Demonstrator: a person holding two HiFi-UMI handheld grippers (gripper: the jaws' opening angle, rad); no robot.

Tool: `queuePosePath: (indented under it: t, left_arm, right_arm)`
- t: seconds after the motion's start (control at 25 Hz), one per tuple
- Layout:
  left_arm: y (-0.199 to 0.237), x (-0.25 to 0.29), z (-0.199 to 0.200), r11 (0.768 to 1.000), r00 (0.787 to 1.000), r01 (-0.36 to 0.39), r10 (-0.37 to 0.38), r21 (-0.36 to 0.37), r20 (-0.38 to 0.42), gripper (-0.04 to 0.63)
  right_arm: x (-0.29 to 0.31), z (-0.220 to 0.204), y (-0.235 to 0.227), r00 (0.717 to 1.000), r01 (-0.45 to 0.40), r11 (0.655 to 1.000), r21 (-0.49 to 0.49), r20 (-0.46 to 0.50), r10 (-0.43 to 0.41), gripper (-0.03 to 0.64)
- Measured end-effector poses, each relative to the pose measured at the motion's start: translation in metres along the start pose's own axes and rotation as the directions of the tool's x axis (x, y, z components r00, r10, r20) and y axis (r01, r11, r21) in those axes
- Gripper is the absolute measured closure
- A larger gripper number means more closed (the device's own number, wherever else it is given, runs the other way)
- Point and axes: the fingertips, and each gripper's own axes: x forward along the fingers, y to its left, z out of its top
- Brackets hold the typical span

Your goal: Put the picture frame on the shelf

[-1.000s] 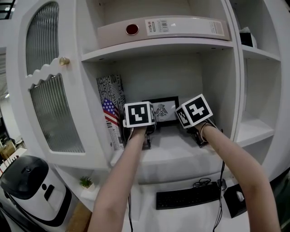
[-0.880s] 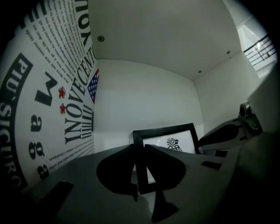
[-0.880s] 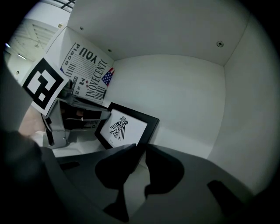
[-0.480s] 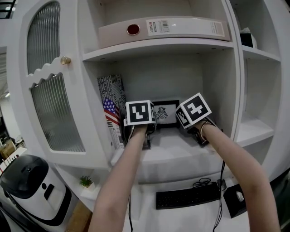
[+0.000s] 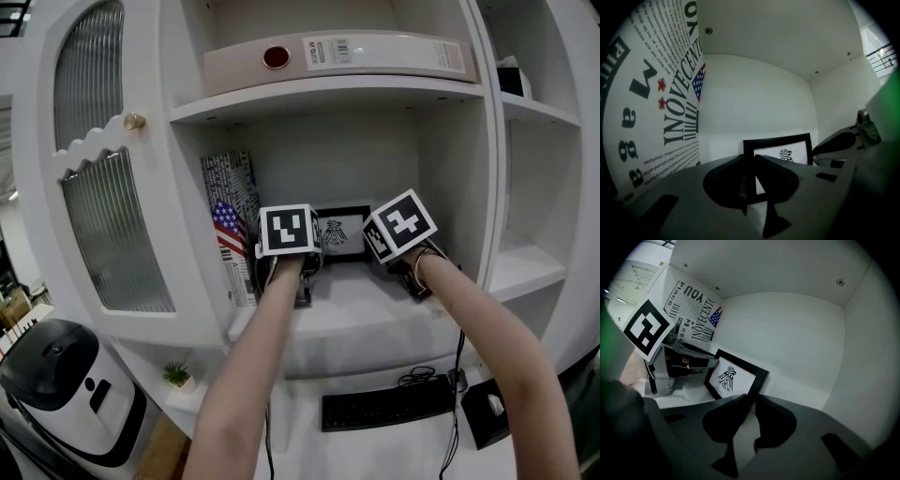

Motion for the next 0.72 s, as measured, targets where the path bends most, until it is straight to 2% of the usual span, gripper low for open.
queuePosePath:
  t: [0.24, 0.72]
  left_arm:
    - [0.001, 0.0, 0.0, 1.0, 1.0, 0.014, -0.014, -0.025, 0.009, 0.526]
    - [-0.001, -0.014, 0.01, 1.0, 0.997, 0.016, -0.016, -0.009, 0.08, 0.489]
  right_arm:
    - [0.0, -0.002, -0.003, 1.0, -0.005, 0.999, 0.034, 0.004, 0.005, 0.557]
    - [-0.008, -0.004, -0.014, 0.997, -0.049, 0.979, 0.197, 0.071, 0.035, 0.534]
